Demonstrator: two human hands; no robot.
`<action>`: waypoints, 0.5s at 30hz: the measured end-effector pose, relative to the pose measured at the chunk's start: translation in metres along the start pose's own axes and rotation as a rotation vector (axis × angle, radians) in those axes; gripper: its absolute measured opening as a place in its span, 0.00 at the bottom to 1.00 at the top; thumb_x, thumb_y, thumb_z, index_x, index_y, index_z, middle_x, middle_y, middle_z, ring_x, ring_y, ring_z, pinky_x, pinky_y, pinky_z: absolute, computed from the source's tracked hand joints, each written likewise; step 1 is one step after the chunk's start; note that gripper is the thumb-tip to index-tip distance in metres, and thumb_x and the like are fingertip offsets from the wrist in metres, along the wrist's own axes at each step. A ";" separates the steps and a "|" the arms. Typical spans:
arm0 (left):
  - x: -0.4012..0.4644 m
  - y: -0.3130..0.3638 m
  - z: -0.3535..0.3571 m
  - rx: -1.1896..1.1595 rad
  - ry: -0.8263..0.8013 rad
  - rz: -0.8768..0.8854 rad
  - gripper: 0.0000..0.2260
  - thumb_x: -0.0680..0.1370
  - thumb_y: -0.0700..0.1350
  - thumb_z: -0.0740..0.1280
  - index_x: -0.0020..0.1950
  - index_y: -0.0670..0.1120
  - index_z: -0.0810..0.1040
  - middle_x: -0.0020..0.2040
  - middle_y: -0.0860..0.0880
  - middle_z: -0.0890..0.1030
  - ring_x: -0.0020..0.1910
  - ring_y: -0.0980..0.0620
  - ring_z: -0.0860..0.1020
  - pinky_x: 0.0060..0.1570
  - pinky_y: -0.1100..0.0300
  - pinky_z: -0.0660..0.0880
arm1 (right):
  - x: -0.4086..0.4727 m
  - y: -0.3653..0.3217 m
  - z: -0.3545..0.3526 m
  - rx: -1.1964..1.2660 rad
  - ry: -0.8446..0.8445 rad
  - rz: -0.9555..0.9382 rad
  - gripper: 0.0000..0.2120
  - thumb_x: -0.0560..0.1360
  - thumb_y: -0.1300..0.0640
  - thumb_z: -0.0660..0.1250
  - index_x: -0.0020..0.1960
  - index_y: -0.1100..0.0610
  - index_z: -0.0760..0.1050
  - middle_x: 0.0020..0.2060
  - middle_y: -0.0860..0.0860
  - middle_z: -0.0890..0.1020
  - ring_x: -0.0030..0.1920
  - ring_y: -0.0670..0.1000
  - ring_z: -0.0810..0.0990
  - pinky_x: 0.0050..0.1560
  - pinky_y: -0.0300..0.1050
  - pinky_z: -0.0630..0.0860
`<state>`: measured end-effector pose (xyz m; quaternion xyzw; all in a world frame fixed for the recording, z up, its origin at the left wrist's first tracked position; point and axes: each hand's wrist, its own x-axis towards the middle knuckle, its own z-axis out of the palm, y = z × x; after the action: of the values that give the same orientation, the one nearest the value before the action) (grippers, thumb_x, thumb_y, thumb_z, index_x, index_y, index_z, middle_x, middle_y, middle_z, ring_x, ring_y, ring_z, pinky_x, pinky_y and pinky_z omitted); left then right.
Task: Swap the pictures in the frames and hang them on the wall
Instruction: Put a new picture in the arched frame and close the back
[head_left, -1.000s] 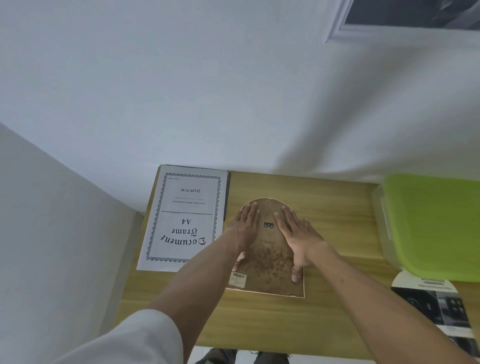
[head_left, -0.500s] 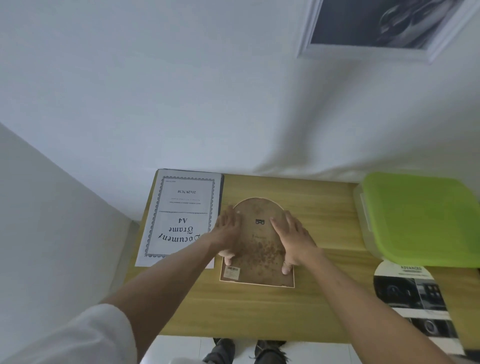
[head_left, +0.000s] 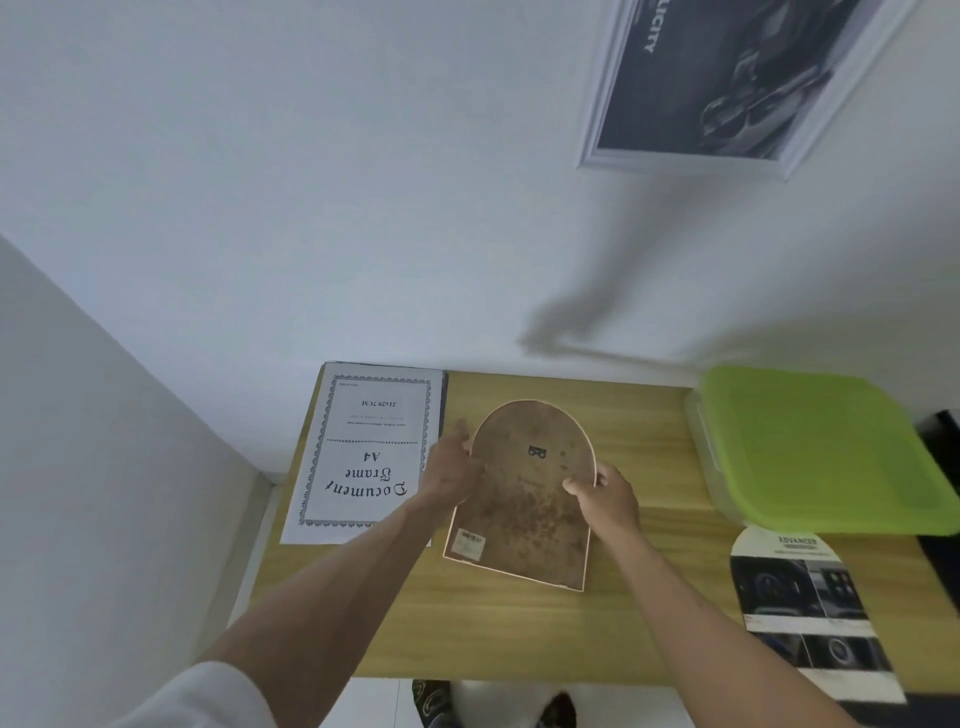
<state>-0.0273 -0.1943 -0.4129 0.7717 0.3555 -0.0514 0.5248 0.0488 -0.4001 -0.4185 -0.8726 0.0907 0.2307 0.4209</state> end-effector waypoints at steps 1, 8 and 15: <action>-0.002 0.002 -0.001 -0.017 0.030 -0.008 0.24 0.69 0.36 0.69 0.65 0.47 0.77 0.58 0.51 0.80 0.53 0.49 0.80 0.47 0.57 0.79 | -0.003 -0.002 -0.004 0.031 0.015 -0.014 0.23 0.72 0.56 0.73 0.65 0.56 0.75 0.58 0.52 0.82 0.50 0.52 0.79 0.49 0.44 0.73; -0.035 0.046 -0.022 -0.212 0.066 0.057 0.14 0.62 0.36 0.77 0.45 0.48 0.87 0.41 0.53 0.86 0.45 0.52 0.84 0.49 0.56 0.80 | -0.028 -0.036 -0.044 0.096 0.045 -0.195 0.21 0.73 0.58 0.73 0.64 0.58 0.74 0.55 0.51 0.81 0.50 0.51 0.78 0.42 0.41 0.72; -0.105 0.111 -0.014 -0.160 0.296 0.252 0.11 0.64 0.38 0.76 0.43 0.51 0.85 0.36 0.56 0.85 0.39 0.58 0.83 0.44 0.60 0.80 | -0.080 -0.085 -0.086 0.103 -0.057 -0.485 0.28 0.77 0.47 0.68 0.74 0.53 0.66 0.67 0.51 0.75 0.60 0.49 0.78 0.55 0.43 0.76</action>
<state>-0.0425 -0.2562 -0.2731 0.7651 0.3322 0.1569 0.5289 0.0367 -0.4157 -0.2748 -0.8393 -0.1218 0.1427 0.5103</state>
